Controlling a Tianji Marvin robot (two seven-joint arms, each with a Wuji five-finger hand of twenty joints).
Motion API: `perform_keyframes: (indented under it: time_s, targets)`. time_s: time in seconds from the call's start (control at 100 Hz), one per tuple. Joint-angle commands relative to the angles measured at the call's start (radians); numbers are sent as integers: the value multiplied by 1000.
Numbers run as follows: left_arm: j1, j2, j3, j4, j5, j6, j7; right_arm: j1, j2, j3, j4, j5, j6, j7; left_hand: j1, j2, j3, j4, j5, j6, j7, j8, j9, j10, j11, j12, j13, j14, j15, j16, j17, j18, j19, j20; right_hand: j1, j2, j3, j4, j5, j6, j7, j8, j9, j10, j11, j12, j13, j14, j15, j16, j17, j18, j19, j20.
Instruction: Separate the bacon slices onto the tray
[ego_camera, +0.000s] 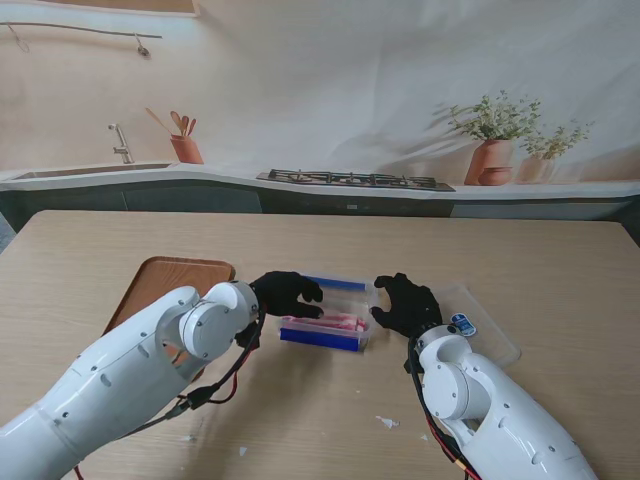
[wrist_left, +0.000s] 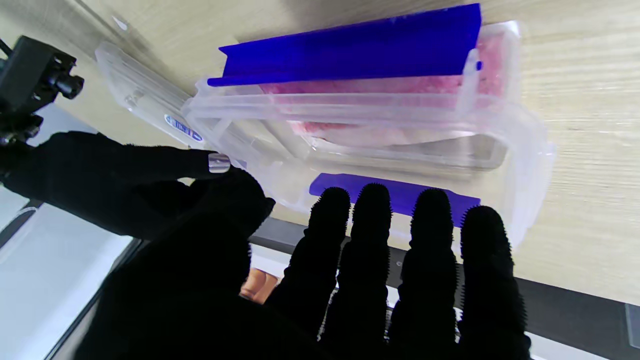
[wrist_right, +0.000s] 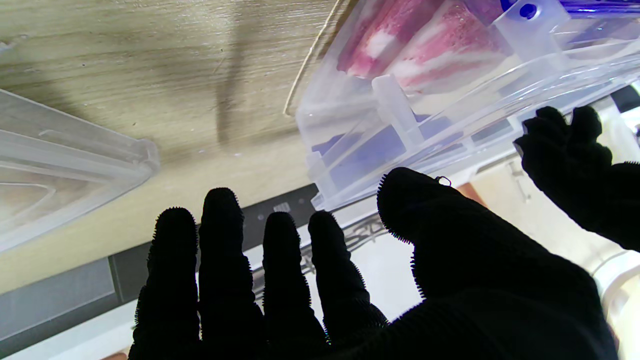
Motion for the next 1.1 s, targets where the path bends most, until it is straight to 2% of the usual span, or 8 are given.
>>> perform_keyframes:
  time_s: [0.0,0.35,0.65,0.83,1.02,1.09]
  targets:
    - [-31,-14,15,-1,0,0,-43,-12,-7,-4,12,2,0,16,26,54,-65,21,12,18,-16,-11,-15,24,2,1,-6,11,6,-2,-12,-3,2,-4,51,-22,18,14,6,8,-5,-1,10,-1,30,4,8,5,7,1,2,8,18,-2]
    - [-126,-44,130,93,-75,34,-52,-15,-7,-1,8,3,0,16,39,74,-93,24,30,37,-19,-14,-20,34,-16,-12,-23,20,-17,-19,-28,-25,-21,-16,54,-21,18,15,6,9,-5,-1,12,-1,31,4,10,5,8,2,4,9,20,-3]
    - [-162,-81,184,186,-138,31,-24,-13,-8,-4,8,7,2,17,40,97,-143,24,-55,38,-68,-35,-153,20,-77,-46,-163,-25,-113,-105,-115,-80,-144,-83,53,-20,18,15,7,7,-4,-1,13,-1,31,5,10,6,7,2,3,9,20,-5]
    - [-171,-96,201,212,-177,59,-25,-12,-7,-4,9,8,0,19,41,110,-162,23,-50,39,-60,-32,-130,27,-62,-42,-145,-13,-94,-109,-121,-47,-146,-88,54,-18,18,15,6,6,-4,-1,14,-3,30,5,9,9,6,1,2,11,20,-6]
    - [-189,-106,226,236,-208,84,-44,-11,-8,-5,9,11,1,18,50,127,-201,24,-64,33,-67,-36,-147,26,-73,-47,-162,-29,-112,-114,-147,-45,-179,-108,54,-17,16,15,6,5,-3,-2,14,-2,30,5,8,9,6,1,1,12,20,-5]
    - [-190,-112,231,246,-217,89,-42,-11,-8,-5,9,12,1,18,53,127,-208,25,-67,34,-68,-36,-149,27,-75,-48,-165,-23,-120,-119,-146,-43,-182,-111,53,-16,16,15,7,5,-3,-2,15,-2,30,5,10,9,7,1,0,12,21,-5]
